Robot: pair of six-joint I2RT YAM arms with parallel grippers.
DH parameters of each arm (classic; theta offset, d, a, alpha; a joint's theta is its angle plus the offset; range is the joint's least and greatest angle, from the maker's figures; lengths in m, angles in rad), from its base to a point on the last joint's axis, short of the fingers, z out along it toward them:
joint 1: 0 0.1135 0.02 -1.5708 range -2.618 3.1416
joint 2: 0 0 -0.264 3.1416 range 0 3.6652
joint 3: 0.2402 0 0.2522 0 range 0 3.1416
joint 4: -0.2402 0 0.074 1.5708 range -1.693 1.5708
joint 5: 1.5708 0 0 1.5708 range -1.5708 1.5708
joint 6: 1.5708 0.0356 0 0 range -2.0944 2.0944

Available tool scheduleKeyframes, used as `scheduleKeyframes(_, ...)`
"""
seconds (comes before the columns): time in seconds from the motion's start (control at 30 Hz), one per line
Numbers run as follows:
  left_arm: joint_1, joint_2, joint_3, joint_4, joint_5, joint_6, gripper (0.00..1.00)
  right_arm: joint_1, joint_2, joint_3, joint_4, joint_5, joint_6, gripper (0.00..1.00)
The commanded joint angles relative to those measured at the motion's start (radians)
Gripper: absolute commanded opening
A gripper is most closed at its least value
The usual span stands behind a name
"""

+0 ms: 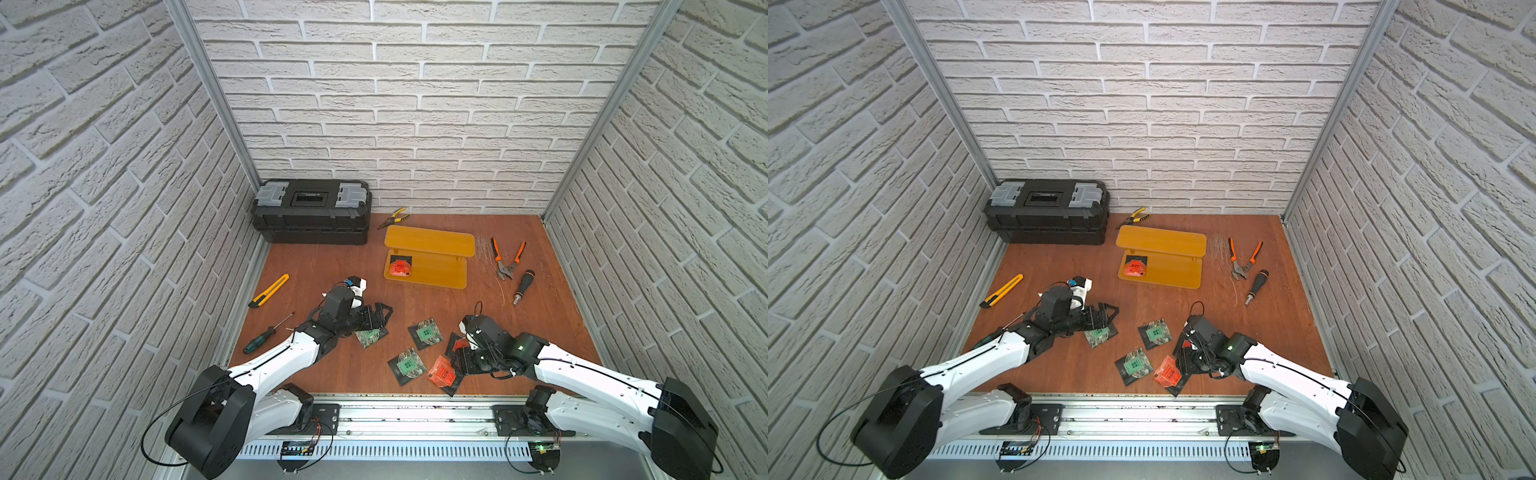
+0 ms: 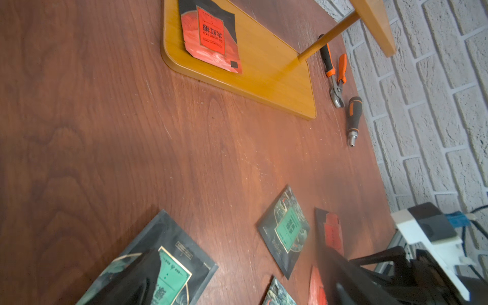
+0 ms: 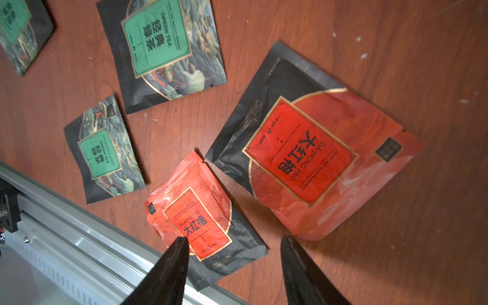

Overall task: Place the tea bags on the shelf by color
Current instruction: Pick up the tea bag from the center of the board.

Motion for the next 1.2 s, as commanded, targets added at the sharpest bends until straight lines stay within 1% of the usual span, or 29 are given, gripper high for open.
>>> scheduleKeyframes(0.0,-0.022,0.009,-0.012,0.029,-0.007,0.014,0.98,0.009,0.014,0.006,0.01,-0.035,0.009,0.6)
scheduleKeyframes(0.33,-0.086,-0.003,0.002,-0.002,-0.001,0.019,0.99,0.024,0.021,-0.003,-0.015,-0.083,0.054,0.59)
scheduleKeyframes(0.67,-0.131,-0.016,0.011,-0.038,0.001,0.019,0.99,0.102,0.042,-0.011,-0.016,-0.097,0.117,0.59)
scheduleKeyframes(0.9,-0.188,-0.001,0.024,-0.051,-0.006,0.014,0.99,0.143,0.07,-0.017,0.027,-0.105,0.155,0.57)
scheduleKeyframes(1.17,-0.232,0.002,0.024,-0.062,-0.012,-0.006,0.98,0.183,0.147,-0.004,0.104,-0.112,0.179,0.57)
